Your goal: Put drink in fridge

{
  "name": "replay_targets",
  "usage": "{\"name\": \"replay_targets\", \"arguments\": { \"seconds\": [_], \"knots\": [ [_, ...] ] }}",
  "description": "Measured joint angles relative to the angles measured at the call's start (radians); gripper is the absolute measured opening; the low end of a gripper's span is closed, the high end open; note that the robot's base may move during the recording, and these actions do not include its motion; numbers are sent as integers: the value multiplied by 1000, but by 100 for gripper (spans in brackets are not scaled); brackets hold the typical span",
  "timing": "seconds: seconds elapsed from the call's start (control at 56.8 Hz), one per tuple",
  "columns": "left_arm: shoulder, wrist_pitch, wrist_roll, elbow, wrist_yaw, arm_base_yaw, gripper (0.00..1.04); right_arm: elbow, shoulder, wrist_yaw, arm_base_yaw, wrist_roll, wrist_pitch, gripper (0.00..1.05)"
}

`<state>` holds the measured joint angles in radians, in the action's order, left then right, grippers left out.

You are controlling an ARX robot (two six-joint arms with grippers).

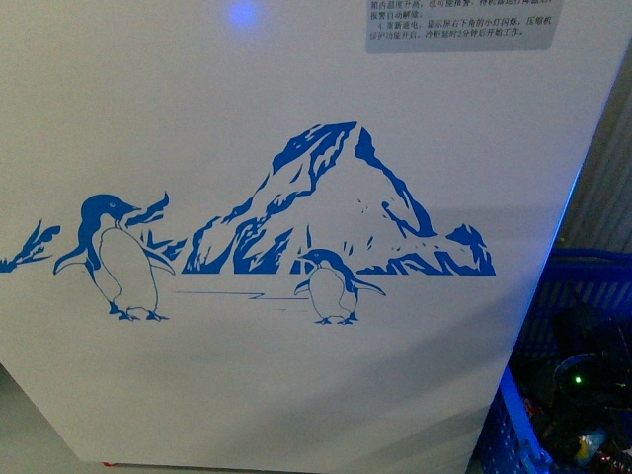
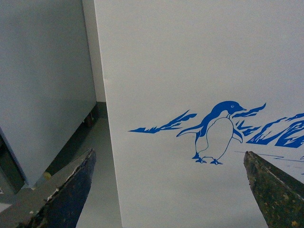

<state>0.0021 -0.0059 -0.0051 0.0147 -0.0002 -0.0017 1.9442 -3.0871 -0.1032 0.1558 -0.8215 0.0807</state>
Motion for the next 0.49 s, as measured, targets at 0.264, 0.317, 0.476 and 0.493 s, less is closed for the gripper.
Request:
{"name": "replay_targets", "arguments": {
  "seconds": [0.264,0.317,0.476,0.493],
  "knots": [
    [0,0,0,0,0,0,96,-226,134,-21,-1,85,-145,37],
    [0,0,0,0,0,0,96,-318,224,-34,-1,144,-191,37],
    [0,0,0,0,0,0,96,-554,561,-19,14,281,-271,37],
    [0,0,0,0,0,0,96,-583,610,-13,19,298,-278,37]
  ]
}}
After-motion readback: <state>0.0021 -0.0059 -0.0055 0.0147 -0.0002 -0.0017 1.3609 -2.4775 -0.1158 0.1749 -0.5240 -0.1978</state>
